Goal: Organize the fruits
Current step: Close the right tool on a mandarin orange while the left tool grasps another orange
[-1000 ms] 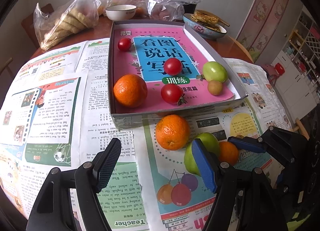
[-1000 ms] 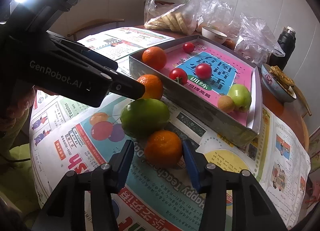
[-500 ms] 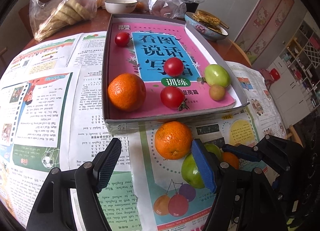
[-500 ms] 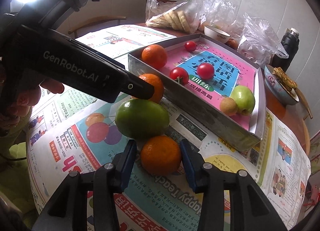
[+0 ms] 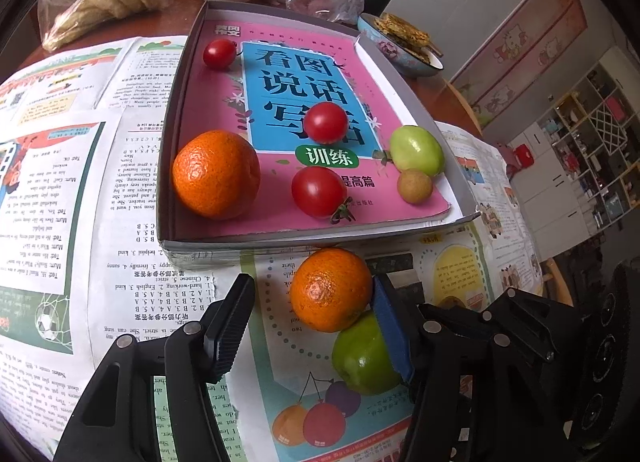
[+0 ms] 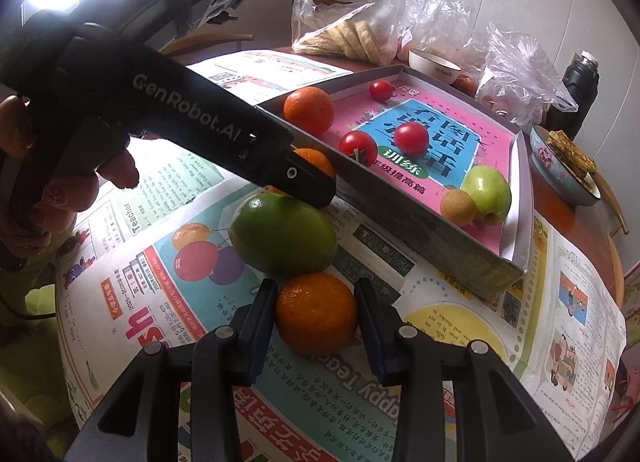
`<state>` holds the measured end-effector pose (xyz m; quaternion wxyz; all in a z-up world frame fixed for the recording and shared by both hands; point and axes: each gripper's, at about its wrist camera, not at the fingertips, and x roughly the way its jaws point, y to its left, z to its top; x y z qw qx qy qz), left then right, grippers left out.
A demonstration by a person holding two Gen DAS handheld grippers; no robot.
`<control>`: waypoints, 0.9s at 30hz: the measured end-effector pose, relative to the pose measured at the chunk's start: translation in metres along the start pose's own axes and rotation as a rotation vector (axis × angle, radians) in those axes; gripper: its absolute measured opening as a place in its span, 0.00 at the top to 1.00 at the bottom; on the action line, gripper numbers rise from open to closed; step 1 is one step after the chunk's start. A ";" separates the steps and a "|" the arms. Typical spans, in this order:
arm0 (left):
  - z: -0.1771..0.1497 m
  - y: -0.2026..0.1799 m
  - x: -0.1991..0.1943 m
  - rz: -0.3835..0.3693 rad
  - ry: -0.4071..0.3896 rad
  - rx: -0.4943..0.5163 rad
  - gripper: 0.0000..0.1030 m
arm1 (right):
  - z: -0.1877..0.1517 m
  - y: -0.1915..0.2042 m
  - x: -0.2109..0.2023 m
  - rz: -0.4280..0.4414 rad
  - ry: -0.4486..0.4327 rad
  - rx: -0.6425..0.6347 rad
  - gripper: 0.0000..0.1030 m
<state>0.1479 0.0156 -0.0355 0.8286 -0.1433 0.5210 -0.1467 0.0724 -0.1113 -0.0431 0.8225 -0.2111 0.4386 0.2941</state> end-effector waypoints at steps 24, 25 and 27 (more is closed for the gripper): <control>0.001 -0.008 0.005 0.056 -0.007 0.033 0.60 | -0.004 -0.004 -0.001 0.019 -0.023 0.058 0.62; 0.000 -0.008 0.004 0.058 -0.008 0.031 0.60 | -0.005 -0.004 -0.001 0.020 -0.024 0.062 0.62; -0.004 -0.007 0.001 0.073 -0.014 0.033 0.60 | -0.005 -0.005 -0.002 0.025 -0.029 0.071 0.62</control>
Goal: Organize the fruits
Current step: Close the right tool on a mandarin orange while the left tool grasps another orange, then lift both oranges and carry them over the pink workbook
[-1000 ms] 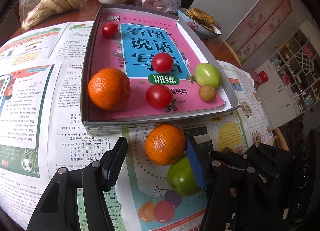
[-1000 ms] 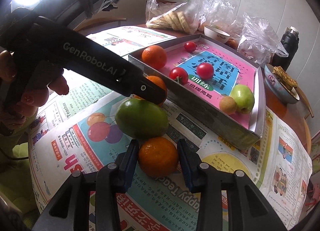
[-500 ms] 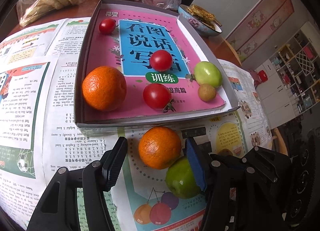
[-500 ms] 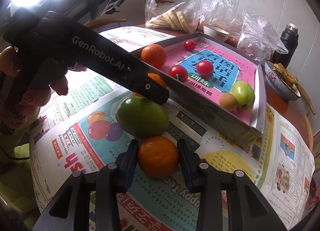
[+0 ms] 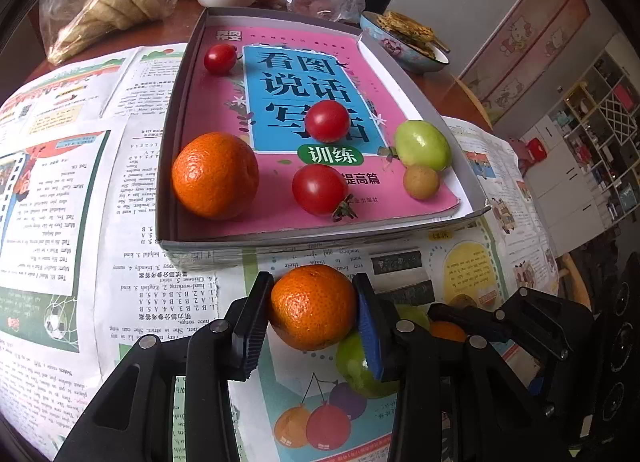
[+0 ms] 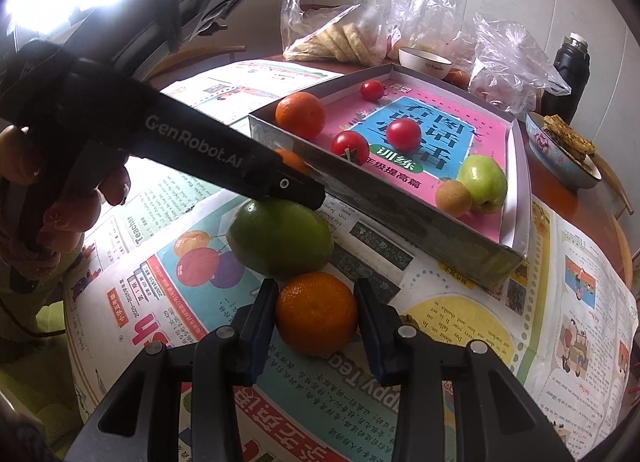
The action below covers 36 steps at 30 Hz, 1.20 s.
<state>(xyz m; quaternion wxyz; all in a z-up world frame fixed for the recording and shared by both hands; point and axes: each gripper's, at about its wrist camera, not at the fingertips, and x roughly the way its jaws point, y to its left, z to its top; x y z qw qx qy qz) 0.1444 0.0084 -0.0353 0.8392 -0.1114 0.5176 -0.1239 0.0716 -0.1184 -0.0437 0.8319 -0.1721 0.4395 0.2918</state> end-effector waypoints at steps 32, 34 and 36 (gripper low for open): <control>-0.018 0.010 -0.061 0.054 -0.131 0.000 0.60 | 0.008 -0.016 -0.031 -0.004 -0.113 0.099 0.62; -0.018 0.009 -0.064 0.055 -0.139 0.004 0.60 | 0.008 -0.017 -0.033 -0.006 -0.120 0.105 0.62; -0.017 0.006 -0.066 0.054 -0.144 0.008 0.60 | 0.008 -0.018 -0.035 -0.008 -0.128 0.111 0.62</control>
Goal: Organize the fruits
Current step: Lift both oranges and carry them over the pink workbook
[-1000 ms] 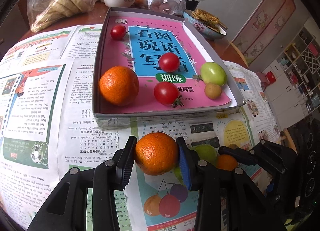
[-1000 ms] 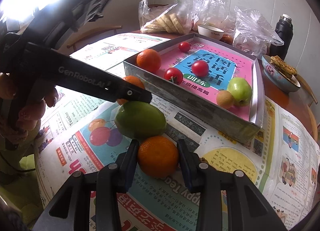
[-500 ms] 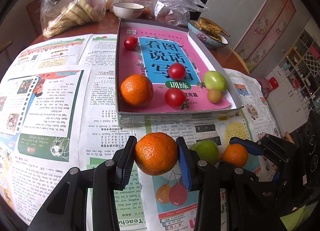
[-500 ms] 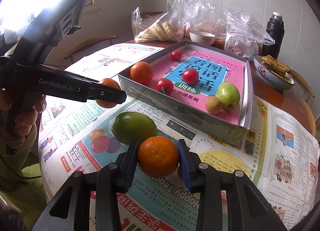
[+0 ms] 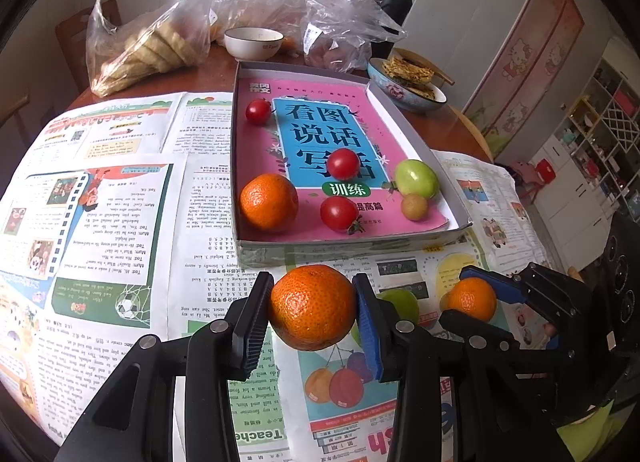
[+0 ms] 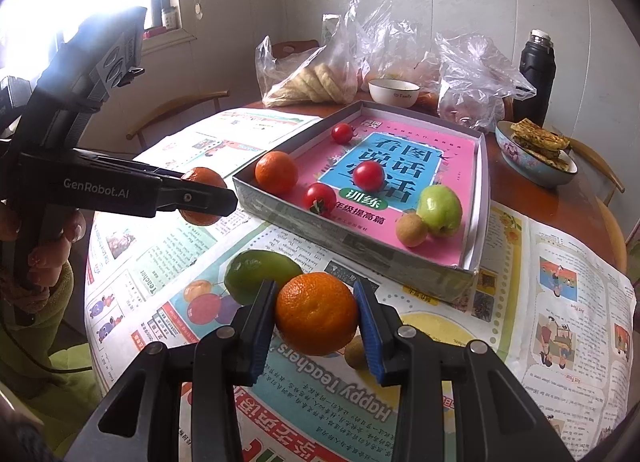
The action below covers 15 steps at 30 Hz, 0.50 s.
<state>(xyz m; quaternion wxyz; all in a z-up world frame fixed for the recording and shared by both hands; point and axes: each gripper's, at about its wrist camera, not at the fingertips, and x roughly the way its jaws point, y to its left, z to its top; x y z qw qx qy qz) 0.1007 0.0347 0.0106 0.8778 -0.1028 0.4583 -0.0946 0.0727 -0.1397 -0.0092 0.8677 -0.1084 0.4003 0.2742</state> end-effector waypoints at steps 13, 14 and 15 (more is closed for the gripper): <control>0.013 -0.022 0.001 -0.015 -0.018 0.046 0.60 | 0.006 -0.014 -0.009 -0.031 -0.032 0.036 0.62; 0.014 -0.024 0.002 -0.015 -0.019 0.050 0.60 | 0.006 -0.015 -0.009 -0.033 -0.034 0.038 0.62; 0.015 -0.025 0.003 -0.015 -0.019 0.052 0.60 | 0.006 -0.016 -0.009 -0.036 -0.037 0.039 0.62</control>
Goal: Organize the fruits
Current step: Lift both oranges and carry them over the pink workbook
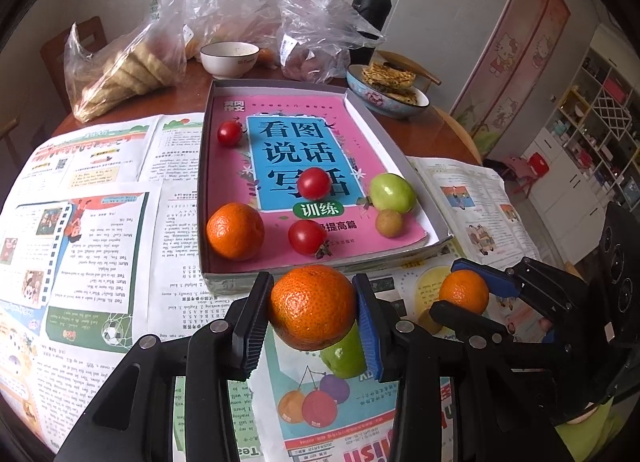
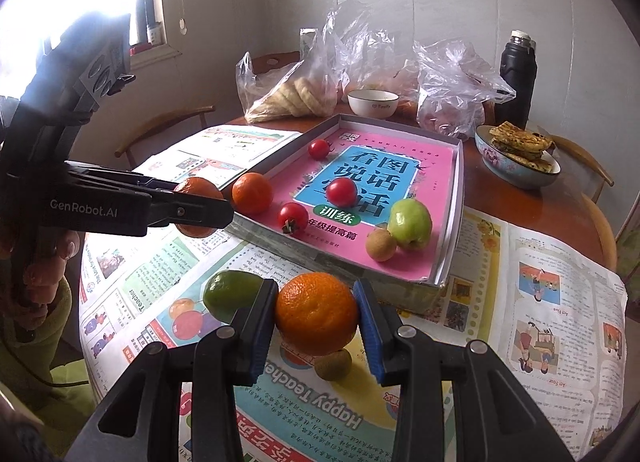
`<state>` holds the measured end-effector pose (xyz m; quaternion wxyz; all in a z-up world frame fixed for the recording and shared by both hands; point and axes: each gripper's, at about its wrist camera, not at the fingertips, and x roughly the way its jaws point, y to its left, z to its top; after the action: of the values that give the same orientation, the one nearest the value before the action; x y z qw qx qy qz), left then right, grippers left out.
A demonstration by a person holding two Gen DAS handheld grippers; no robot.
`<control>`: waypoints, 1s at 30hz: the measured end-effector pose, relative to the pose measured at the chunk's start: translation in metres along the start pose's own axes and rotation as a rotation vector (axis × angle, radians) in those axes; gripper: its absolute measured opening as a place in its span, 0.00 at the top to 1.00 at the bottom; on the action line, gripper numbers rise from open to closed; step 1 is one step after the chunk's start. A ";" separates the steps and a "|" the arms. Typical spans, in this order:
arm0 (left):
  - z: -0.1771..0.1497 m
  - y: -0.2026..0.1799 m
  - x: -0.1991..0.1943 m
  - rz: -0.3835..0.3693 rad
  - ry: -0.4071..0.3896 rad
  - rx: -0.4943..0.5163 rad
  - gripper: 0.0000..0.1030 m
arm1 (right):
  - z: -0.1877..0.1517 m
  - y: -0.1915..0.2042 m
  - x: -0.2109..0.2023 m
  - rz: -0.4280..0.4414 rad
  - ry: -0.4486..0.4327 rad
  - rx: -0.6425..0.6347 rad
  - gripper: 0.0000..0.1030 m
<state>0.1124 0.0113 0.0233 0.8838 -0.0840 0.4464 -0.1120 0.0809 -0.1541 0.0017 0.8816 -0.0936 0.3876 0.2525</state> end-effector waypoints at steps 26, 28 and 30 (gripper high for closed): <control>0.038 -0.031 0.043 -0.005 0.045 0.069 0.60 | 0.024 -0.039 0.010 -0.049 -0.041 0.056 0.62; 0.041 -0.033 0.047 -0.005 0.050 0.077 0.60 | 0.025 -0.042 0.011 -0.050 -0.046 0.062 0.62; 0.044 -0.035 0.052 -0.005 0.056 0.081 0.60 | 0.026 -0.045 0.012 -0.055 -0.046 0.067 0.62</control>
<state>0.1734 -0.0340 0.0180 0.8735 -0.0459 0.4656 -0.1344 0.1277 -0.1787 0.0093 0.8997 -0.0687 0.3726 0.2169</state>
